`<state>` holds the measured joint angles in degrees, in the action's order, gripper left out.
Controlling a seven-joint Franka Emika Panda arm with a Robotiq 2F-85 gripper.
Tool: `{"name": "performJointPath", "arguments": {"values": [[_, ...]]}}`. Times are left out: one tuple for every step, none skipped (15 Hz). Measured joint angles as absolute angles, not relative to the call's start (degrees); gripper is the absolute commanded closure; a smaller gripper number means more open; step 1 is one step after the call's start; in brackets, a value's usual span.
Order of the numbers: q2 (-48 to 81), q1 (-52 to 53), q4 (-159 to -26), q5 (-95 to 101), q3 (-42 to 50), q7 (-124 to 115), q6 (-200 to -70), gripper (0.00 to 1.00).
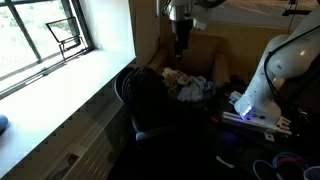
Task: Move the khaki pair of shorts from the couch to the chair
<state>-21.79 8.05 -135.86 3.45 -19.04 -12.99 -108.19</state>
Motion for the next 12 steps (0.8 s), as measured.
{"name": "performJointPath", "arguments": {"values": [[-21.79,8.05,-135.86,3.45,-19.04,-12.99,-108.19,0.0],[-21.79,8.15,-135.86,3.45,-18.95,-12.99,-108.19,0.0],[-21.76,8.2,-135.95,3.48,-18.51,-13.5,-108.19,0.0],[-21.62,7.79,-136.45,3.64,-17.27,-14.66,-108.17,0.0],[-21.34,6.85,-137.31,4.05,-15.39,-15.15,-108.2,0.0],[-21.06,5.54,-138.32,4.47,-13.03,-15.27,-108.27,0.0],[-20.88,4.08,-139.38,4.79,-10.38,-15.25,-108.32,0.0],[-20.75,2.51,-140.43,5.11,-7.87,-15.22,-108.4,0.0],[-20.53,0.86,-141.42,5.27,-5.54,-15.18,-108.55,0.0],[-20.1,-0.8,-142.36,5.31,-3.14,-15.12,-109.17,0.0],[-19.28,-2.51,-143.14,5.3,-0.81,-15.06,-110.35,0.0],[-17.69,-4.19,-143.5,5.25,1.41,-15.02,-111.67,0.0]]}}
